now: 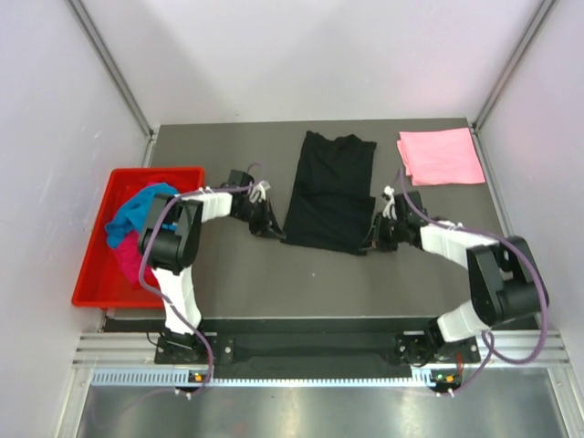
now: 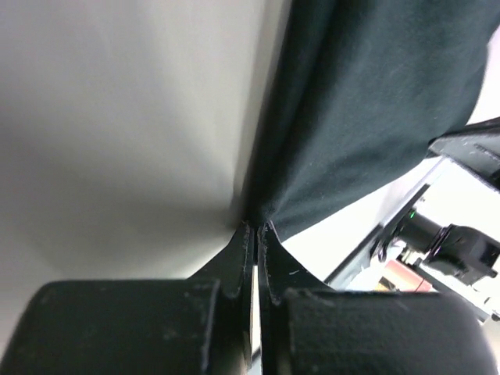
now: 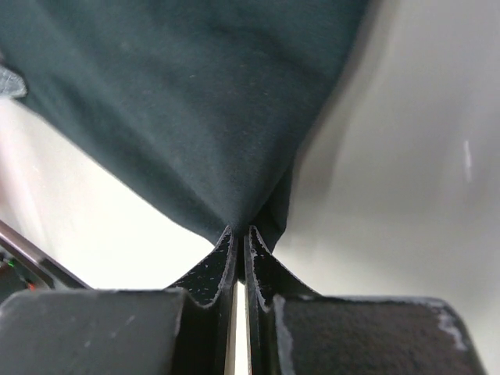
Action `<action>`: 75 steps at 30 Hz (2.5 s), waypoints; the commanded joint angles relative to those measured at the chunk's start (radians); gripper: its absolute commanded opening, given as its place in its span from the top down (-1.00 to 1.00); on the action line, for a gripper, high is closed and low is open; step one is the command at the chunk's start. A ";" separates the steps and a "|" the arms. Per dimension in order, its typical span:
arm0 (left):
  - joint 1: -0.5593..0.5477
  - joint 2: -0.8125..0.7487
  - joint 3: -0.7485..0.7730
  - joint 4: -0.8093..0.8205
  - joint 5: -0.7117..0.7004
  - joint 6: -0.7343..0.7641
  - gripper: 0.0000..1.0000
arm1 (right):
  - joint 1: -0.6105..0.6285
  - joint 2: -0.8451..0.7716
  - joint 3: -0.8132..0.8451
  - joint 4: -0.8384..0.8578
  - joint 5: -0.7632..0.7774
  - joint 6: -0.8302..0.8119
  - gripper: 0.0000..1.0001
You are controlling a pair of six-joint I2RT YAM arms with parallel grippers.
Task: Fold and stack the t-shirts
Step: Fold the tshirt
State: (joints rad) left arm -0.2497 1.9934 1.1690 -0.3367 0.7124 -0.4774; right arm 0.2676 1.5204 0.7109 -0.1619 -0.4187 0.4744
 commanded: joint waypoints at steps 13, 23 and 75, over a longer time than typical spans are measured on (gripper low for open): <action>-0.192 -0.526 -0.508 -0.076 -0.165 -0.219 0.54 | 0.123 -0.457 -0.245 -0.304 0.110 0.049 0.62; -0.186 -0.441 -0.148 -0.231 -0.369 0.045 0.16 | 0.124 -0.441 -0.048 -0.366 0.199 0.037 0.20; -0.042 -0.153 0.015 -0.009 0.013 0.441 0.21 | -0.194 0.228 0.280 -0.083 -0.270 -0.382 0.10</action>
State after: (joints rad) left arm -0.2584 1.8400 1.1633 -0.3523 0.7170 -0.1017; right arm 0.0841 1.7462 0.9649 -0.2840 -0.6502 0.1631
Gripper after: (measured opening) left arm 0.395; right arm 0.448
